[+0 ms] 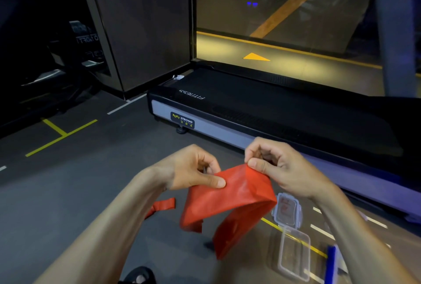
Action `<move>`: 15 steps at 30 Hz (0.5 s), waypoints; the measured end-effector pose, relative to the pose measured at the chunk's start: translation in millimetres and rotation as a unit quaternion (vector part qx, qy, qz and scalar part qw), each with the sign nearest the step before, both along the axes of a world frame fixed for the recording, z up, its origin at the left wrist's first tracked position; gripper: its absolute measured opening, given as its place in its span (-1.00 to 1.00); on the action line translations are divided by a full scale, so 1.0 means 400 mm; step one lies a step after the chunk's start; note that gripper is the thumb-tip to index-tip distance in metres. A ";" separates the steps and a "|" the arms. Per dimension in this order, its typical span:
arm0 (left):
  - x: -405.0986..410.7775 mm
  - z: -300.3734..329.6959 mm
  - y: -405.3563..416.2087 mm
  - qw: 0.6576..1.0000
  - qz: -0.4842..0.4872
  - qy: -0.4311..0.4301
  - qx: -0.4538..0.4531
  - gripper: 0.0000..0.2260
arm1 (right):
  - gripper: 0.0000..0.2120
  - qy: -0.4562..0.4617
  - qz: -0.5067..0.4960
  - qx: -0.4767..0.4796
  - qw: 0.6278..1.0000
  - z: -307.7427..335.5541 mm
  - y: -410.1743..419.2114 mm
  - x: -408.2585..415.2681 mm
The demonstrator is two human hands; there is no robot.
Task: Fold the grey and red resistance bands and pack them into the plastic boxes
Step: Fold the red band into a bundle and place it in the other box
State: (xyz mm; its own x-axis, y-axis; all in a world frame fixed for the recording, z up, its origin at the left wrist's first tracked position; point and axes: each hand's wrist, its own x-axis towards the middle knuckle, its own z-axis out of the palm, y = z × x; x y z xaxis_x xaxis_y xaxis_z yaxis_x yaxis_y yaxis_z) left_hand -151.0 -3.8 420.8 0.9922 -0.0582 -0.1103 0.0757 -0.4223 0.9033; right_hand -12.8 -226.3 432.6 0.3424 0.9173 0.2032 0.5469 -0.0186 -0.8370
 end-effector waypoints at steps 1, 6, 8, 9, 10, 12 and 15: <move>-0.001 0.000 0.000 1.000 -0.004 0.004 0.001 -0.92 | -0.93 -0.005 -0.002 -0.001 1.000 0.001 -0.001 0.000; -0.006 0.000 0.001 1.000 0.000 0.027 0.003 -0.92 | -0.93 -0.019 -0.012 -0.002 1.000 0.004 -0.005 -0.002; -0.004 -0.001 0.000 1.000 0.004 0.014 0.000 -0.93 | -0.93 -0.023 -0.013 -0.003 1.000 0.004 -0.005 -0.005; -0.004 0.000 0.000 1.000 0.003 0.006 -0.004 -0.94 | -0.93 -0.024 -0.013 -0.002 1.000 0.004 -0.006 -0.005; -0.004 0.002 0.000 1.000 0.000 0.002 -0.008 -0.95 | -0.93 -0.024 -0.014 0.000 1.000 0.004 -0.007 -0.004; -0.005 0.000 0.001 1.000 -0.004 -0.001 -0.014 -0.96 | -0.91 -0.024 -0.014 0.003 1.000 0.004 -0.008 -0.003; -0.002 -0.005 -0.001 1.000 -0.002 -0.001 -0.021 -0.92 | -0.90 -0.024 -0.013 0.004 1.000 0.003 -0.008 -0.002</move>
State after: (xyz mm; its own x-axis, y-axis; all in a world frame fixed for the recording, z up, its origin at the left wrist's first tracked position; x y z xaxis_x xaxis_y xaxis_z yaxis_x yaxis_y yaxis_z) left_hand -151.7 -4.1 418.8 0.9922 -0.0657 -0.1063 0.0731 -0.3849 0.9201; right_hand -13.6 -229.3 433.7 0.3558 0.9065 0.2271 0.5859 -0.0270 -0.8099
